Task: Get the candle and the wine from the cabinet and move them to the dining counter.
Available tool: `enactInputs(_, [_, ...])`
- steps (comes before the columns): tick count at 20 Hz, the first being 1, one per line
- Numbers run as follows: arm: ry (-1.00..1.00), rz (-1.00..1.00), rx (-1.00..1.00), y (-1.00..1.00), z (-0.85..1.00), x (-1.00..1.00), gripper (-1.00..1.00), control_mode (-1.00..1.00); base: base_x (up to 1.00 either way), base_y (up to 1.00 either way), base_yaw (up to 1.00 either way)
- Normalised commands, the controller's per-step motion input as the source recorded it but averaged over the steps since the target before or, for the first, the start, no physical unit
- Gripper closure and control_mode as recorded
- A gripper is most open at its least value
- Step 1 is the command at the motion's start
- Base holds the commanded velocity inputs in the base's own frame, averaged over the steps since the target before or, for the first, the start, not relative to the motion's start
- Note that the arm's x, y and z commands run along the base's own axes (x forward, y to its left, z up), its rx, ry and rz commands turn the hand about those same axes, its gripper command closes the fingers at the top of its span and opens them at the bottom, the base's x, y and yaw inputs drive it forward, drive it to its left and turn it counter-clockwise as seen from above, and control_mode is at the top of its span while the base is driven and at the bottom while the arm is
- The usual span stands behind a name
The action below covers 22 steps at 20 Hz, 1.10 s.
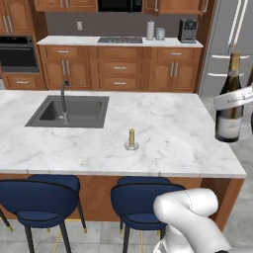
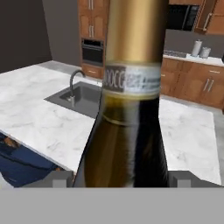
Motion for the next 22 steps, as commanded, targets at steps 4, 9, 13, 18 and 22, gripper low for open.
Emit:
enactInputs(4, [0.01,0.31,0.0,-0.01,-0.64,0.33,1.0,-1.0,0.0,0.0,0.0])
enactInputs(9, [0.06,0.26,0.0,0.0,-0.55,0.4,1.0,-1.0,0.0,0.0,0.0])
enactInputs(13, [0.03,0.24,0.0,-0.02,-0.55,0.49,1.0,-1.0,0.0,0.0,0.0])
enactInputs(18, [0.0,0.23,0.0,-0.13,-0.51,0.48,1.0,-1.0,0.0,0.0,0.0])
enactInputs(22, [0.0,0.22,0.04,-0.31,-0.15,0.64,1.0,-1.0,0.0,0.0,0.0])
